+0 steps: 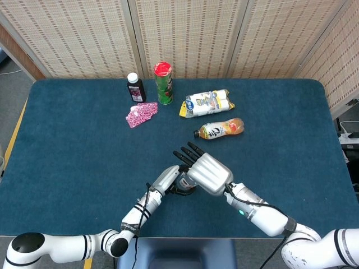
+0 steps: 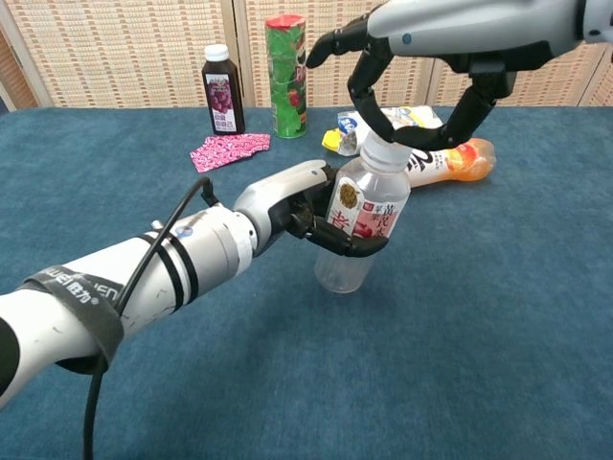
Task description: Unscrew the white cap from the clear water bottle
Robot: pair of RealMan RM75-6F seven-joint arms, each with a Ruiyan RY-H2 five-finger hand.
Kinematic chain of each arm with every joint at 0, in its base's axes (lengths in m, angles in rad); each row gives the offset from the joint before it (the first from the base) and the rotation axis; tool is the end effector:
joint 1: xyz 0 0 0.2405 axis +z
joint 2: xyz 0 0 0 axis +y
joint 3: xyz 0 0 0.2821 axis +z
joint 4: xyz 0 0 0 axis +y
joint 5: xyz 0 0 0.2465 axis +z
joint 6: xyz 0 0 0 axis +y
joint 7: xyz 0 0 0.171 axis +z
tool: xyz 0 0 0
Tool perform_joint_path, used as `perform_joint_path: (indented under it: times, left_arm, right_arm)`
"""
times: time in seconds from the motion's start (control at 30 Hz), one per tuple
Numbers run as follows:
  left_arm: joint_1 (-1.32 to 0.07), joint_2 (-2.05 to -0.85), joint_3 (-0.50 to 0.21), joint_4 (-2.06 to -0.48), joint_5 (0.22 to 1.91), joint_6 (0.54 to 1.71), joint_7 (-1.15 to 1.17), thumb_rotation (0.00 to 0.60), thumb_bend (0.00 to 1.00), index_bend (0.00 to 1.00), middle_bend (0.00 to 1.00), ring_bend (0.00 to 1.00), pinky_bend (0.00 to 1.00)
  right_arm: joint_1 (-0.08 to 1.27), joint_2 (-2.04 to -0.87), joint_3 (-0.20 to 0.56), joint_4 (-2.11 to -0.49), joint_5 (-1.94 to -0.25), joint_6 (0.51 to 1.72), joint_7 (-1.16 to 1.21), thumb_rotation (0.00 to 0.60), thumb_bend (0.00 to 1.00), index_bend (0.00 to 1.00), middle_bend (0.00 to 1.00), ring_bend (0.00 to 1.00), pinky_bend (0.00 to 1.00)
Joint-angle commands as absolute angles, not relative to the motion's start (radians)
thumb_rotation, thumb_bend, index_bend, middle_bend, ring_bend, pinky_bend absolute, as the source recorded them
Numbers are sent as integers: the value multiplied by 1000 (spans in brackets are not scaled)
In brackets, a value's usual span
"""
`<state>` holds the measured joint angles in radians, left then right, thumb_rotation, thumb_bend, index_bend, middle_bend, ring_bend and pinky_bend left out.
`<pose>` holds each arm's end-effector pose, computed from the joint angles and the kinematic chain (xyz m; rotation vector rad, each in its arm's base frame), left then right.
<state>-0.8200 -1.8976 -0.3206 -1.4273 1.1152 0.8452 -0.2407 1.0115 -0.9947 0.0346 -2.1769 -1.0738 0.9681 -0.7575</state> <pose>-0.0271 0.3497 -0.1632 -1.6877 -1.8616 -1.4410 -0.0401 -0.3182 0.0526 2.2527 -0.3411 0.7932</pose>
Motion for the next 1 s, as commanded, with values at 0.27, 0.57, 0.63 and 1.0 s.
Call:
perform_joint_path:
  times: [0.27, 0.57, 0.63, 1.0]
  left_arm:
    - [-821, -1895, -322, -1415, 1115, 840, -245, 600, 352, 421, 505, 271, 264]
    - [-826, -1899, -317, -1425, 1120, 845, -231, 600, 353, 421, 505, 270, 264]
    - [-826, -1898, -317, -1427, 1117, 844, -228, 600, 353, 421, 505, 271, 264]
    - [-827, -1899, -316, -1428, 1113, 843, -225, 600, 352, 421, 505, 271, 264]
  right_arm:
    - [938, -957, 56, -2136, -1168, 973, -583, 600, 286, 21, 0, 0, 0]
    - [949, -953, 61, -2128, -1100, 904, -578, 600, 154, 63, 0, 0, 0]
    - [952, -960, 60, -2124, -1090, 897, -585, 600, 154, 178, 0, 0, 0]
    - [961, -1006, 72, -2122, -1046, 922, -644, 600, 154, 478, 0, 0, 0]
